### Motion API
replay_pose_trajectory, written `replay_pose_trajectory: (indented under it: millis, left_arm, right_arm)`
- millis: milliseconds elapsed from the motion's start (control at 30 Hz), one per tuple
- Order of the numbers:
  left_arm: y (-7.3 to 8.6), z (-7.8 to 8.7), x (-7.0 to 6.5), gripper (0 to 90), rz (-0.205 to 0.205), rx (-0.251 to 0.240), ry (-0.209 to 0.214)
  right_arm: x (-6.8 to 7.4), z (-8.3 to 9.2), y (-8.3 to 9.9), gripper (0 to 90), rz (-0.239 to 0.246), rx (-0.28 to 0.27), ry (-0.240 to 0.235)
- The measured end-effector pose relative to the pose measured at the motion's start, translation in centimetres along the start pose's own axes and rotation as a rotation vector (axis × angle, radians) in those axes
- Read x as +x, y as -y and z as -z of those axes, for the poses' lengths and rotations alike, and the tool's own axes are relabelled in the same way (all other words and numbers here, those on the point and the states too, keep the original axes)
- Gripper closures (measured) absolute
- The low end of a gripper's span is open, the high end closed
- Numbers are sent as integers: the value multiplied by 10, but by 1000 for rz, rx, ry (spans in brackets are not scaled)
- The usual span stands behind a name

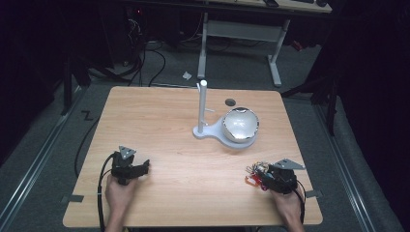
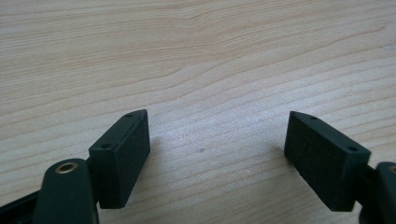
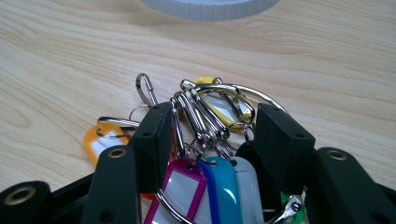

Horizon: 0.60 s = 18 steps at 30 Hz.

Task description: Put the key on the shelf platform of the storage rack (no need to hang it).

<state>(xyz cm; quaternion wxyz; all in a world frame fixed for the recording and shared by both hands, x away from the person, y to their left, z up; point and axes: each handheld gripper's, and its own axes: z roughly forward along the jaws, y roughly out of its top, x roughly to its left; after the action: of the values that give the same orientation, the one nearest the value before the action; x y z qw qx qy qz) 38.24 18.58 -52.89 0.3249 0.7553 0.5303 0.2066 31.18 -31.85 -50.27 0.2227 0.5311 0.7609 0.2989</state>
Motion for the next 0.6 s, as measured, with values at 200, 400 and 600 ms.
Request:
replay_pose_trajectory:
  millis: [200,400,600]
  left_arm:
    - [0,0,0,228,0,0,0]
    - [0,0,0,228,0,0,0]
    - [0,0,0,228,0,0,0]
  right_arm:
    - [0,-6,-1,490,11,5,8]
    - [2,-9,-2,510,63,4,28]
    - [4,-10,-2,613,96,-4,11]
